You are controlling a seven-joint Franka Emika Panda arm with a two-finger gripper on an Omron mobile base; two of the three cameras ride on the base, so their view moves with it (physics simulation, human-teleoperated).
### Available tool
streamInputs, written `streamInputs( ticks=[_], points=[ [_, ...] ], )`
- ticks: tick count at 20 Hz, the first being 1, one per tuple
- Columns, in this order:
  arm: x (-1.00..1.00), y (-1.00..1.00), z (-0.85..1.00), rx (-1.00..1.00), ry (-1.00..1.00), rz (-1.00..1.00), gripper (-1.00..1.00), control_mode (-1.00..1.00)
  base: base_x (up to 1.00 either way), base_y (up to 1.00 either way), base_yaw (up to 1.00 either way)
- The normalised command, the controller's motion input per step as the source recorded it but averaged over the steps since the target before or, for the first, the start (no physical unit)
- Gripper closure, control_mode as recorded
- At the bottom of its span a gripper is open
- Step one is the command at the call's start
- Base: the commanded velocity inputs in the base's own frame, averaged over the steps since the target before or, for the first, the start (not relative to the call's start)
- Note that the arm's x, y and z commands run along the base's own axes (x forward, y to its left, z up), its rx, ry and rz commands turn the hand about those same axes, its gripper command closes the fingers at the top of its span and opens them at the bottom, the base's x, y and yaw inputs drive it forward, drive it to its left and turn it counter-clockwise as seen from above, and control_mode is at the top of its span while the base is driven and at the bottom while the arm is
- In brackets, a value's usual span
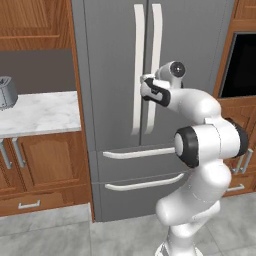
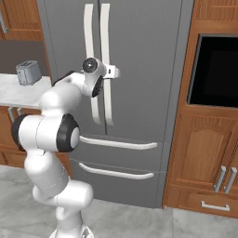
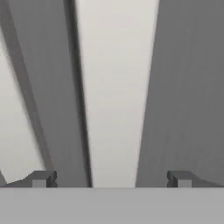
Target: Retrieve the banana and peach from the fridge and place them into the bowl on the dining table.
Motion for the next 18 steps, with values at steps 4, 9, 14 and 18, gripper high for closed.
streamInputs(
  ticks=[4,9,14,18],
  points=[
    [0.53,0.00,-0.08,0.00,0.00,0.00,-1.00,-1.00,0.00,0.00,0.00],
    [0.56,0.00,-0.09,0.00,0.00,0.00,-1.00,-1.00,0.00,0.00,0.00],
    [0.60,-0.08,-0.11,0.00,0.00,0.00,-1.00,-1.00,0.00,0.00,0.00],
    [0.64,-0.13,-0.12,0.00,0.00,0.00,-1.00,-1.00,0.00,0.00,0.00]
  ],
)
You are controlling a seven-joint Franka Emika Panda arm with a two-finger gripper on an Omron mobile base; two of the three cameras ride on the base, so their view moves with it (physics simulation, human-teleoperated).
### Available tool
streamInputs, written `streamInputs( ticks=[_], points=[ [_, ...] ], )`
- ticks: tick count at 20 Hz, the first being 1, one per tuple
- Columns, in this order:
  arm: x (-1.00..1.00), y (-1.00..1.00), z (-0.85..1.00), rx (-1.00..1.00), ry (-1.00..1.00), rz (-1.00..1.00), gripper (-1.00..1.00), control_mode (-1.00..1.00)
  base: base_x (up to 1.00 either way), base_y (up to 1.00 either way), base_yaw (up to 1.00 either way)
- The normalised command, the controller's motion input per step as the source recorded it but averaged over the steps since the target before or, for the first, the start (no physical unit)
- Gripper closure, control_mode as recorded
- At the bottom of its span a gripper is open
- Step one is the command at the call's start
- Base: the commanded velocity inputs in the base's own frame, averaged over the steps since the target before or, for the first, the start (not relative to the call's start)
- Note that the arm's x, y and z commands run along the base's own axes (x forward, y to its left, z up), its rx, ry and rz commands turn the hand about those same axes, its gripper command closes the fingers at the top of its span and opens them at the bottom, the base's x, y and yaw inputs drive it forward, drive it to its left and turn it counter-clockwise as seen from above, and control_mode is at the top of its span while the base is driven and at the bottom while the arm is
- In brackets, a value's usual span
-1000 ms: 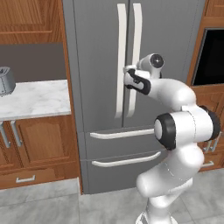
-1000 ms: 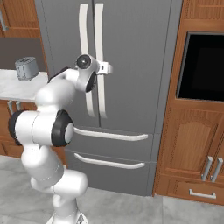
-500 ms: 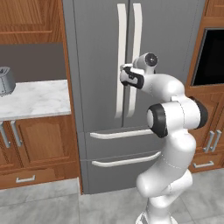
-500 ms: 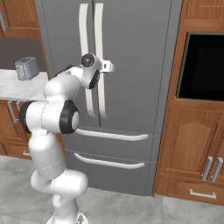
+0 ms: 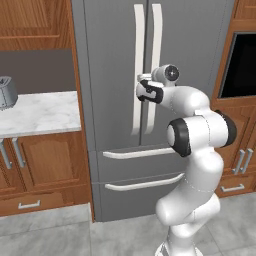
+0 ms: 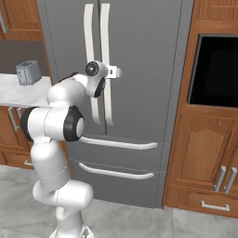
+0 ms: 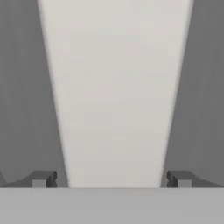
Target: Retrieve the banana and peach from the fridge and place them into the bowl on the dining table.
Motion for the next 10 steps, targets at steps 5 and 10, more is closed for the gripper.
streamInputs(
  ticks=[5,10],
  points=[
    [0.33,-0.15,0.00,0.00,0.01,0.02,1.00,-1.00,0.00,0.00,0.00],
    [-0.01,-0.15,0.04,0.00,0.04,0.00,1.00,-1.00,0.00,0.00,0.00]
  ],
)
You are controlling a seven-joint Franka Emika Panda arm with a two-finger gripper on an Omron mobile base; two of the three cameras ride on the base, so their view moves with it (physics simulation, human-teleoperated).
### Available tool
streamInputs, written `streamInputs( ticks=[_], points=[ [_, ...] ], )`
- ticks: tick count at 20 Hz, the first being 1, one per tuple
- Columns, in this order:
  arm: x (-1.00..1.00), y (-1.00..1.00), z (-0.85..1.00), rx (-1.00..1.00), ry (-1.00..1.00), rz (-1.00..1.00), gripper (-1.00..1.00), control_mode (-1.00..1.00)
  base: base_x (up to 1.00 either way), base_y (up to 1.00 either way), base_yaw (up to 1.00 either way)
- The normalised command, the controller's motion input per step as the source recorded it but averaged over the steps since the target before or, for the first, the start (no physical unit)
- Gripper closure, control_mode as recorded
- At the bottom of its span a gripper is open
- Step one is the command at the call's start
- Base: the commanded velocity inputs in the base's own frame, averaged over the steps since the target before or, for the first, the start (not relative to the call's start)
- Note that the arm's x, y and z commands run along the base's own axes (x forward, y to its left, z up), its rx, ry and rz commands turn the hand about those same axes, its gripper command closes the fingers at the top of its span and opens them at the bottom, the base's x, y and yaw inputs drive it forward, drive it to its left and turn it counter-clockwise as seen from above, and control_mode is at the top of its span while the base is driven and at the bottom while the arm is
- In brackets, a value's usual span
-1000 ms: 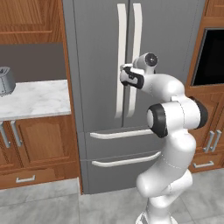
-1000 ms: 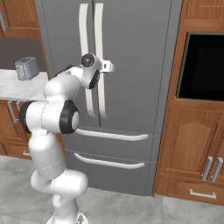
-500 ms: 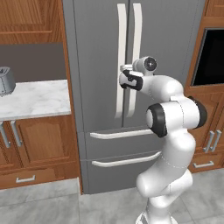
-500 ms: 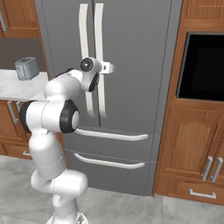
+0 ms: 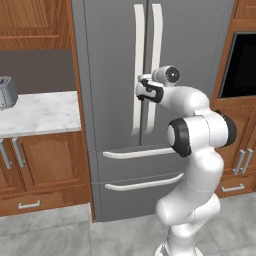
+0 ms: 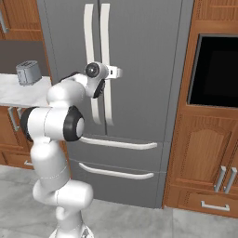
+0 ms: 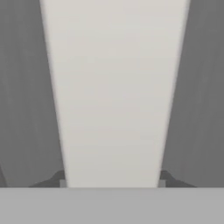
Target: Retrieve the banana and peach from the fridge and place them into the bowl on the dining table.
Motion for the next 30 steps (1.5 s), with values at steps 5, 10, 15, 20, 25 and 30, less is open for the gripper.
streamInputs(
  ticks=[5,10,15,20,25,30],
  points=[
    [-0.46,-0.19,0.03,0.00,0.06,0.00,1.00,-1.00,0.00,0.00,0.00],
    [-0.73,-0.34,0.01,0.00,0.00,0.00,1.00,-1.00,0.00,0.00,0.00],
    [-0.85,-0.35,0.13,0.00,0.00,0.00,1.00,-1.00,0.00,0.00,0.00],
    [-0.83,-0.57,0.16,0.00,0.00,0.00,1.00,-1.00,0.00,0.00,0.00],
    [-0.69,-0.64,0.19,0.00,0.01,0.00,1.00,-1.00,0.00,0.00,0.00],
    [-0.65,-0.61,0.12,0.00,0.00,0.00,1.00,-1.00,0.00,0.00,0.00]
  ],
)
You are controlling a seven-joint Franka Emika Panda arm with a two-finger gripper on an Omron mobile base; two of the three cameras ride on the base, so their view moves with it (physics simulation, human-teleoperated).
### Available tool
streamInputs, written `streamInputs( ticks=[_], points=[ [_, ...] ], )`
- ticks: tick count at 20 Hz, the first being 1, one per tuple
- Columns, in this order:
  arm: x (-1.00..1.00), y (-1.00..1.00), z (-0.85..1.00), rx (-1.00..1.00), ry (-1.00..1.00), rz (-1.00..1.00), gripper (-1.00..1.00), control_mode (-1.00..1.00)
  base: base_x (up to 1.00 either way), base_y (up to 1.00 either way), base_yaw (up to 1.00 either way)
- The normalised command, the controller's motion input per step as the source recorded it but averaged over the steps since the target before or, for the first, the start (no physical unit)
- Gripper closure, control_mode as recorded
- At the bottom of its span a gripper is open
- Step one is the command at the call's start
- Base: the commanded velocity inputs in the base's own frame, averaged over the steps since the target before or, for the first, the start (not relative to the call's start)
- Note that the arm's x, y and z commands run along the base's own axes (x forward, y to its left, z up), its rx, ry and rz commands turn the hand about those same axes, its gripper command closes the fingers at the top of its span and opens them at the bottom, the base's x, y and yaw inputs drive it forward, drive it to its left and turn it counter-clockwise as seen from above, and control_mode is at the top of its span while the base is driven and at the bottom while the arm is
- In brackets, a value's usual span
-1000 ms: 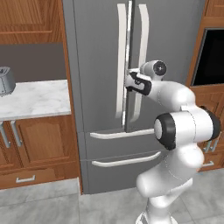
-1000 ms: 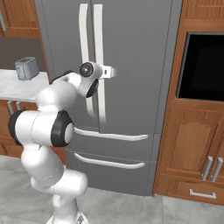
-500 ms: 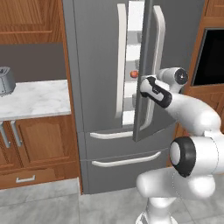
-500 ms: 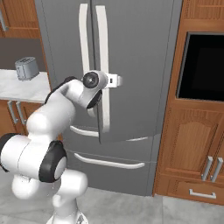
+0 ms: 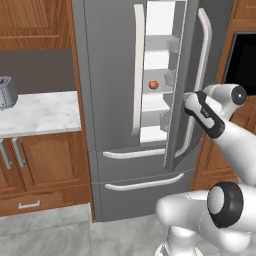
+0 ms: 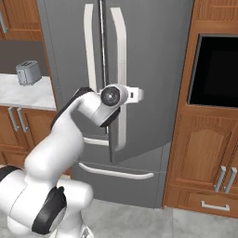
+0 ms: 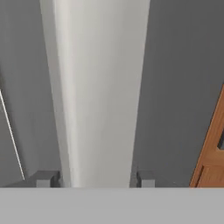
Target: Retrieve the banana and peach from the fridge and place them into the bowl on the dining table.
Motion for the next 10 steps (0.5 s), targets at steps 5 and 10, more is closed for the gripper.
streamInputs(
  ticks=[5,10],
  points=[
    [-0.67,-0.62,0.07,0.00,0.02,0.00,-1.00,-1.00,0.00,0.00,0.00],
    [-0.82,-0.40,0.13,-0.01,-0.01,0.01,-1.00,-1.00,0.00,0.00,0.00]
  ],
)
